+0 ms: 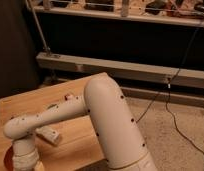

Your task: Drag the pepper across the table

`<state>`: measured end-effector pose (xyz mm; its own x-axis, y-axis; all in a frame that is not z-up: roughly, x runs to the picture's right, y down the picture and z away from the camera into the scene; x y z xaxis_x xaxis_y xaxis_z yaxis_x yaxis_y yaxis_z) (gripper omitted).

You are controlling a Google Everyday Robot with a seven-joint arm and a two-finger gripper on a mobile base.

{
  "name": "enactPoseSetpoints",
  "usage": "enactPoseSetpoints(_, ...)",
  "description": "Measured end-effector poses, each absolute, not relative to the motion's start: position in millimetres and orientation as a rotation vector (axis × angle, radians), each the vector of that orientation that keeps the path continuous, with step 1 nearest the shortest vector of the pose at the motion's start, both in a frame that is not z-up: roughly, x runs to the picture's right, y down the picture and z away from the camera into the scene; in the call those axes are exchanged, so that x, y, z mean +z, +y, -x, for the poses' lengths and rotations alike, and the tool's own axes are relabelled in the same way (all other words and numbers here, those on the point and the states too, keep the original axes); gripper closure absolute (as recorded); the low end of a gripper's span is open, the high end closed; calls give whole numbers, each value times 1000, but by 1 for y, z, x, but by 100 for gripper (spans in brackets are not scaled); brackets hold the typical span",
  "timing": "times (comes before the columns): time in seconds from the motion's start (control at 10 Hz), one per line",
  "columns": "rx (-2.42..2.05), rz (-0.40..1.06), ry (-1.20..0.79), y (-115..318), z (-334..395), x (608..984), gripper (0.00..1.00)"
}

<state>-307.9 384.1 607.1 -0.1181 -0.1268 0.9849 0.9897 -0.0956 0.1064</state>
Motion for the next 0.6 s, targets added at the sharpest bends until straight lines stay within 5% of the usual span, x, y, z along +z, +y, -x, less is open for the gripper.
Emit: enactPoseSetpoints(0.6,-1403,1015,-813,318,270,569,20)
